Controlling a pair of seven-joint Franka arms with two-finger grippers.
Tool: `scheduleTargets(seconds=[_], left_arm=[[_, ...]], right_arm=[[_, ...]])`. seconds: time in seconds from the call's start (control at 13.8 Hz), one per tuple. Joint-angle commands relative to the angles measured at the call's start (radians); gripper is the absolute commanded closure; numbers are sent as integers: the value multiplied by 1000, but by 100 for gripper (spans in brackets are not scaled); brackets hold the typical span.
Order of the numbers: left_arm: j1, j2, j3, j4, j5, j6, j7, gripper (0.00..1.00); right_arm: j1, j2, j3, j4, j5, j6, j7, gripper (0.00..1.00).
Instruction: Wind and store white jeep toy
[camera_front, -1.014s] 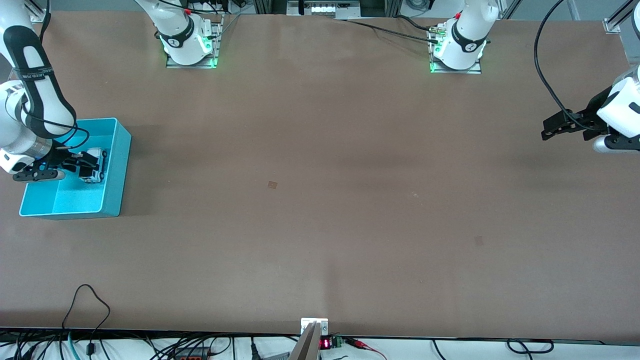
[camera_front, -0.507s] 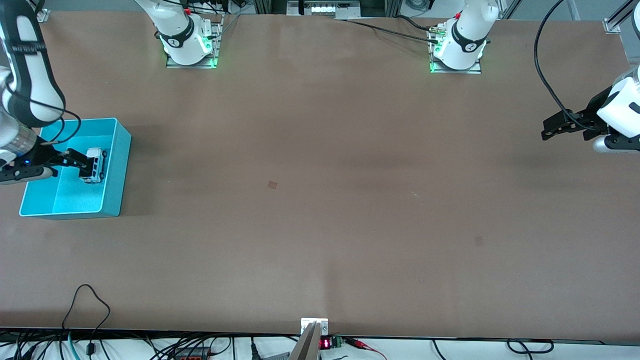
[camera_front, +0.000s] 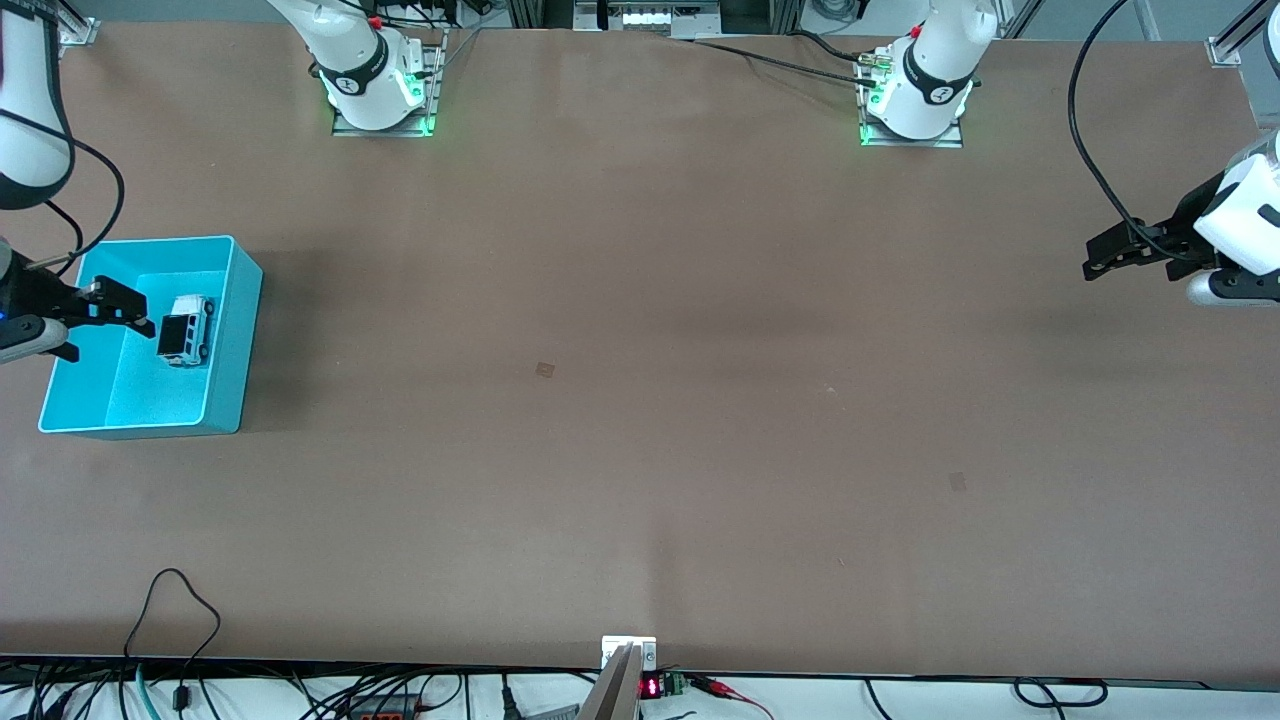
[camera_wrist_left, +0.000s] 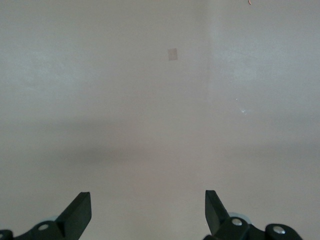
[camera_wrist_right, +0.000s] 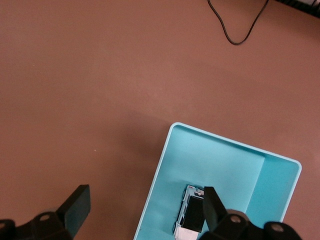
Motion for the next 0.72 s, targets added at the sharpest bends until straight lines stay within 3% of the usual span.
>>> scheduleTargets(seconds=[0.0,0.43,0.65], left_arm=[[0,-8,-2,14,23,-27,7,0],[-1,-5,-2,29,23,-36,26,0],[-1,-5,-2,30,23,-31,40,0]], right_arm=[[11,11,-1,54,-11,-58,-2,0],[109,0,-3,193,-9,-223,203,0],[121,-35,14,193,3,-268,370,0]])
